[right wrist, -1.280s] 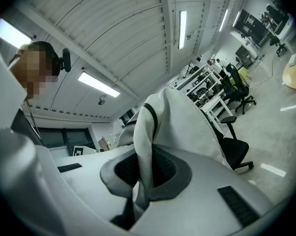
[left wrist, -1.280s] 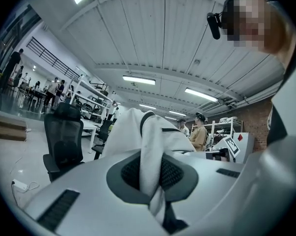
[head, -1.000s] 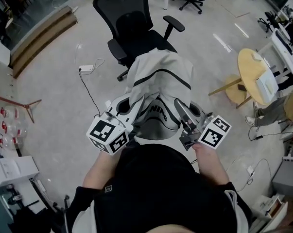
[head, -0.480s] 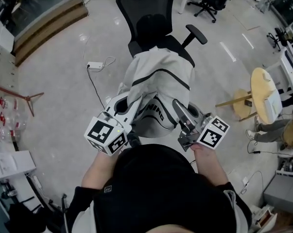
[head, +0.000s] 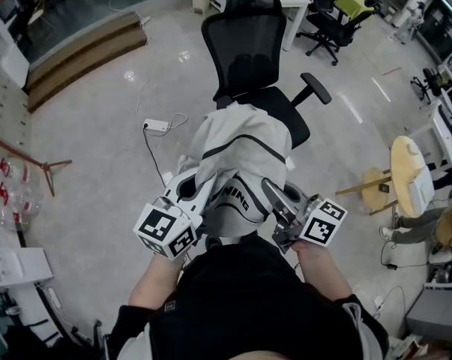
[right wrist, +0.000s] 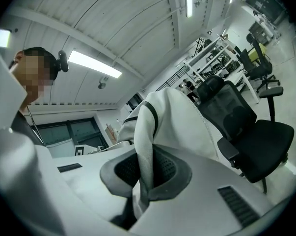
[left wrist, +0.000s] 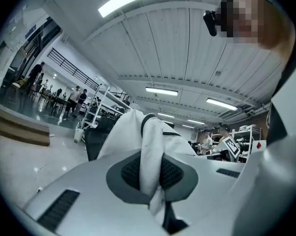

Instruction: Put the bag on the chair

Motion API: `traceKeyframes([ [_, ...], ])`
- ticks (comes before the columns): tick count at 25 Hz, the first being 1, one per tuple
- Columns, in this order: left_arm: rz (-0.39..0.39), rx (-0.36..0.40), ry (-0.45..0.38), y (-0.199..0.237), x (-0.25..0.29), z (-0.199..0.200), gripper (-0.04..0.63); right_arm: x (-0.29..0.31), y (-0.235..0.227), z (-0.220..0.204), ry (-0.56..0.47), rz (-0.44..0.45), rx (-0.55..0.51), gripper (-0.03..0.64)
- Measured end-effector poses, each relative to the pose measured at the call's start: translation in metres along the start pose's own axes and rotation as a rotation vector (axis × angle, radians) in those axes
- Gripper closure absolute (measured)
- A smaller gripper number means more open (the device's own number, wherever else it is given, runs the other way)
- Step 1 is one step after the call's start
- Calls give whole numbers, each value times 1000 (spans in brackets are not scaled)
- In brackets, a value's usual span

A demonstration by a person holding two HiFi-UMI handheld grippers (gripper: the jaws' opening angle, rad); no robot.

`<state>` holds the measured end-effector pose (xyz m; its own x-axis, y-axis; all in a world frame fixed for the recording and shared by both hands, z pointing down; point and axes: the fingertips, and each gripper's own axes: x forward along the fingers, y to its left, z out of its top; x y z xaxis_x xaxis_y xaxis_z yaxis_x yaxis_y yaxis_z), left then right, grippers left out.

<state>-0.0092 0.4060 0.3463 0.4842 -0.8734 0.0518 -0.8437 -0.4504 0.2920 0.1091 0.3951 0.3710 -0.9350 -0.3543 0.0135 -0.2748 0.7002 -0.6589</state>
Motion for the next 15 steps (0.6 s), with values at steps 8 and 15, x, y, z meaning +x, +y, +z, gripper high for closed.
traceKeyframes([
  [8, 33, 6, -36, 34, 2, 23, 569, 39, 2, 22, 7, 63, -3, 584],
  [15, 27, 44, -77, 47, 38, 58, 569, 60, -17, 73, -19, 89, -35, 584],
])
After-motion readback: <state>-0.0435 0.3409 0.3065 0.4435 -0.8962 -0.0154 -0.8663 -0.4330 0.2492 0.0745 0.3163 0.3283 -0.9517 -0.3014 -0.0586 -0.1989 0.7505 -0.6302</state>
